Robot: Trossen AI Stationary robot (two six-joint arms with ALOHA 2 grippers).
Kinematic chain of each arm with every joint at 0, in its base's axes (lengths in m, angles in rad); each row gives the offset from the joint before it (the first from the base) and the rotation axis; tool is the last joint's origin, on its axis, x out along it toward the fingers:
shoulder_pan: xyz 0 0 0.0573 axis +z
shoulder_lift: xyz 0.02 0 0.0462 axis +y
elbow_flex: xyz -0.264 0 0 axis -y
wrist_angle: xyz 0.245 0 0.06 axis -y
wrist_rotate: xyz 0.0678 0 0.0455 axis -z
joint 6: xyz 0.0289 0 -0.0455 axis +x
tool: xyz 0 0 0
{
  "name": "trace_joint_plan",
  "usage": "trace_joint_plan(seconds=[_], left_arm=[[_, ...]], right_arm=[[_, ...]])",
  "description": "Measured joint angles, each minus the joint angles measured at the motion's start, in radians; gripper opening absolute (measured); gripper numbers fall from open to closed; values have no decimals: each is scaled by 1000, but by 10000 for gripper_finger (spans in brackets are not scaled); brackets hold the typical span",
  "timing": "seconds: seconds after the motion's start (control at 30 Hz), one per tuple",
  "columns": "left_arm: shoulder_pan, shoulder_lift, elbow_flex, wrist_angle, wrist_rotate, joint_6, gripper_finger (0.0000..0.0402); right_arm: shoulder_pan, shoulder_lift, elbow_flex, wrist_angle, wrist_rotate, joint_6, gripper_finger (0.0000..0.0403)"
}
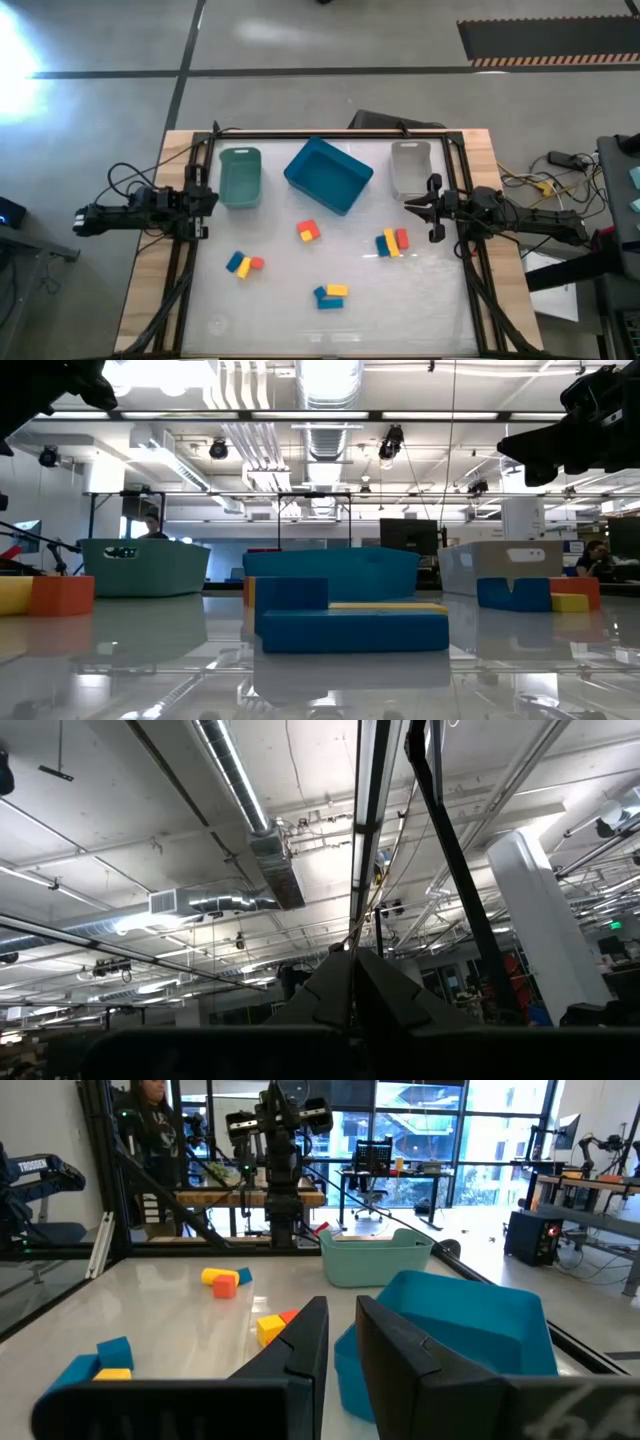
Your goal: Sort & place blocks by color
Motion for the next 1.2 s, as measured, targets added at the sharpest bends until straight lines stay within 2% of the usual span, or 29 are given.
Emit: trace_joint_plan(seconds=[0.87,0.93,1.1,1.2], left_arm=[[0,0,0,0,0,0,0],[0,0,0,0,0,0,0],[0,0,0,0,0,0,0],[0,0,0,0,0,0,0]], right_arm=[[0,0,0,0,0,14,47],[0,0,0,0,0,73,47],[0,0,0,-22,8,415,47],[-1,0,0,-23,9,451,47]])
